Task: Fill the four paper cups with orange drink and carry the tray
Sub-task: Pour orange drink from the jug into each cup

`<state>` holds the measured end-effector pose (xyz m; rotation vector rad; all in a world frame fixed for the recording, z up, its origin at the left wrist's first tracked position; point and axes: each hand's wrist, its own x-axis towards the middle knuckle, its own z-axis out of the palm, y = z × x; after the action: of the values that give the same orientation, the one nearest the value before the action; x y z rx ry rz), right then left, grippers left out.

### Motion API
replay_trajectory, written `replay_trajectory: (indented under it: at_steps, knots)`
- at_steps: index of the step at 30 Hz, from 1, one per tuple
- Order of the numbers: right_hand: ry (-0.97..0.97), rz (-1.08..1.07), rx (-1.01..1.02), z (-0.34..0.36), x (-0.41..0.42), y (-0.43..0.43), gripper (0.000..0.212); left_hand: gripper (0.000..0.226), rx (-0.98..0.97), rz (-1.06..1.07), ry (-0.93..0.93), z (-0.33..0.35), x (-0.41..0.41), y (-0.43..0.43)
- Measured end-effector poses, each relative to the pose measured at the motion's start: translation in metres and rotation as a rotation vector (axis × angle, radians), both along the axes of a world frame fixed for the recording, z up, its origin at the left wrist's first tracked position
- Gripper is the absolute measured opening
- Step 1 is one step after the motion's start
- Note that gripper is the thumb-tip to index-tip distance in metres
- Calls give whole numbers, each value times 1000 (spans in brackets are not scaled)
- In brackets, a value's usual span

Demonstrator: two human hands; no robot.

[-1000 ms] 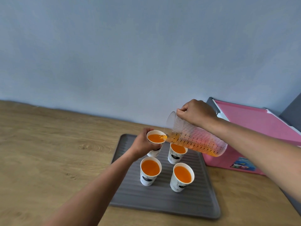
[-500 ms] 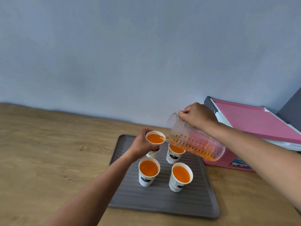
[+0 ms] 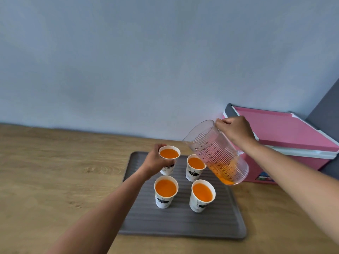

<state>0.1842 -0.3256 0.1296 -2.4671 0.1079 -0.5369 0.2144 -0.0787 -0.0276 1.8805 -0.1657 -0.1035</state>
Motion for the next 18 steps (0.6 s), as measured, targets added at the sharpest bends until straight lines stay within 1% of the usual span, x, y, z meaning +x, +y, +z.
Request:
replay_trajectory:
  at_steps: [2,5,12,15,18]
  knots:
    - [-29,-13,74,-2,-2,-6,49,72,13,0,4,-6,2,1]
    - [-68,-49,153,-6,-5,-14,50,72,53,1,16,-15,5,2]
    - [-110,-77,208,-20,-10,-30,53,75,49,-1,54,-29,5,5]
    - [-111,-80,228,-23,-13,-35,45,77,58,-21,55,-29,5,5]
    - [-116,-74,249,-25,-19,-37,46,83,100,-79,75,-28,5,8]
